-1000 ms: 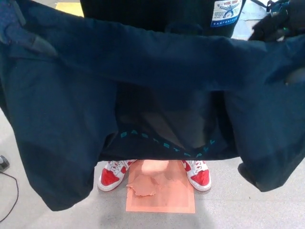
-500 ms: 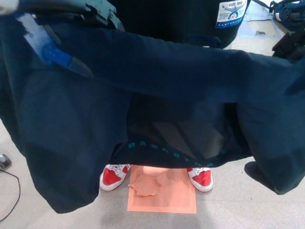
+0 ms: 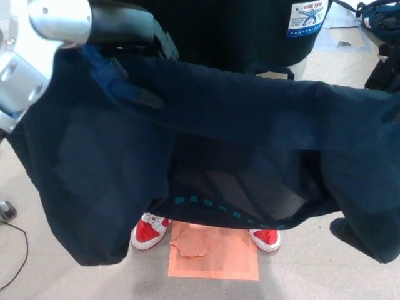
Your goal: A person hands a coat to the robot and the robot grabs it with both hands and holds it while the person wears the coat.
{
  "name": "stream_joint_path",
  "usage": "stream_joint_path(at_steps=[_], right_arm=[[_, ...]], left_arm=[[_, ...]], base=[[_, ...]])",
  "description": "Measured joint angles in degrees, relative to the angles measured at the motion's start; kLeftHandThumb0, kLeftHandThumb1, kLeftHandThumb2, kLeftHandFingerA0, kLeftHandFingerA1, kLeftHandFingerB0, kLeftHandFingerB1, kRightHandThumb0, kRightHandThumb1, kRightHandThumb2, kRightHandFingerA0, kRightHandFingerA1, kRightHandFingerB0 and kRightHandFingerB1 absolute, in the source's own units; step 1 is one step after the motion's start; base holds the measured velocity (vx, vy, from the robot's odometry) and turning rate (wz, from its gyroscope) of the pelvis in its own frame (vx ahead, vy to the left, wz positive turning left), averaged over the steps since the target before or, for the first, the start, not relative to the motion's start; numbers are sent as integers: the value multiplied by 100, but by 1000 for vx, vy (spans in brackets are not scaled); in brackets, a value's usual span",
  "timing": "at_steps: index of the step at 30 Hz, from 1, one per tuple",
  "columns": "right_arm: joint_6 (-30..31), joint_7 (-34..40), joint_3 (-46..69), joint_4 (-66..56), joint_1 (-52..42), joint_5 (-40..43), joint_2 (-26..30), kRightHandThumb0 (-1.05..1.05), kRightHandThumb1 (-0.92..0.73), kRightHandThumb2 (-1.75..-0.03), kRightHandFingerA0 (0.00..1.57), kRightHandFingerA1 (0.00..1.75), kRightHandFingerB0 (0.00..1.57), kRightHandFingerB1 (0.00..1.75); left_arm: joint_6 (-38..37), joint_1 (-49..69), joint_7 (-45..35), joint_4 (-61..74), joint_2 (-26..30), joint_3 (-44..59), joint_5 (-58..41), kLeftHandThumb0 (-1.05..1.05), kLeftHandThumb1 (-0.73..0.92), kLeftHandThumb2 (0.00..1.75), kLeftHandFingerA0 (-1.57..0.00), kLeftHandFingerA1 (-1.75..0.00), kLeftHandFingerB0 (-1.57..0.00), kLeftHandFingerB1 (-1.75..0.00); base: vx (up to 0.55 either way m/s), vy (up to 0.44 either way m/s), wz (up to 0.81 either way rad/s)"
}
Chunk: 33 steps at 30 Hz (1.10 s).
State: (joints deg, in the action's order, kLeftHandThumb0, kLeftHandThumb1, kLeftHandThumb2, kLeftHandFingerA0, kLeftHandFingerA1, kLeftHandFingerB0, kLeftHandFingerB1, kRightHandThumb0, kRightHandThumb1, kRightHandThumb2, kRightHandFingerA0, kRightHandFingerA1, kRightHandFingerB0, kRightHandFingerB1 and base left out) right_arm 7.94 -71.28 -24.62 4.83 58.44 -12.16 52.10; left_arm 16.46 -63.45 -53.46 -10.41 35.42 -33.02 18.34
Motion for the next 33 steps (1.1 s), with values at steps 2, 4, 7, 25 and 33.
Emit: stream_joint_path(at_steps=[2, 4, 7, 25, 33], right_arm=[[-61, 184, 129, -64, -146, -16, -22, -35, -92, -66, 70, 175, 56, 147], [-155, 500, 323, -169, -389, -71, -62, -35, -92, -64, 69, 175, 38, 108], [-240, 795, 490, -248, -600, -113, -108, -36, -90, -66, 74, 109, 68, 77], [-899, 2805, 1275, -534, -1602, -508, -455, -31, -86, -65, 96, 160, 78, 148], [-1056, 3435, 1600, -505, -1600, -631, -499, -39, -92, -69, 94, 127, 81, 103]], left_arm=[[-58, 79, 125, 82, 12, 5, 85, -36, 88, 66, -88, -91, -80, -78], [-170, 215, 334, 199, 61, 12, 194, -34, 86, 64, -93, -101, -82, -89], [-260, 331, 510, 293, 97, 36, 282, -37, 83, 69, -83, -150, -73, -123], [-891, 1335, 2099, 774, 187, 653, 671, -38, 89, 67, -93, -159, -77, -143], [-1112, 1480, 2747, 858, 177, 1027, 782, -37, 84, 70, -89, -175, -80, -151]], base=[[0, 0, 0], [0, 0, 0], [0, 0, 0], [0, 0, 0], [0, 0, 0]])
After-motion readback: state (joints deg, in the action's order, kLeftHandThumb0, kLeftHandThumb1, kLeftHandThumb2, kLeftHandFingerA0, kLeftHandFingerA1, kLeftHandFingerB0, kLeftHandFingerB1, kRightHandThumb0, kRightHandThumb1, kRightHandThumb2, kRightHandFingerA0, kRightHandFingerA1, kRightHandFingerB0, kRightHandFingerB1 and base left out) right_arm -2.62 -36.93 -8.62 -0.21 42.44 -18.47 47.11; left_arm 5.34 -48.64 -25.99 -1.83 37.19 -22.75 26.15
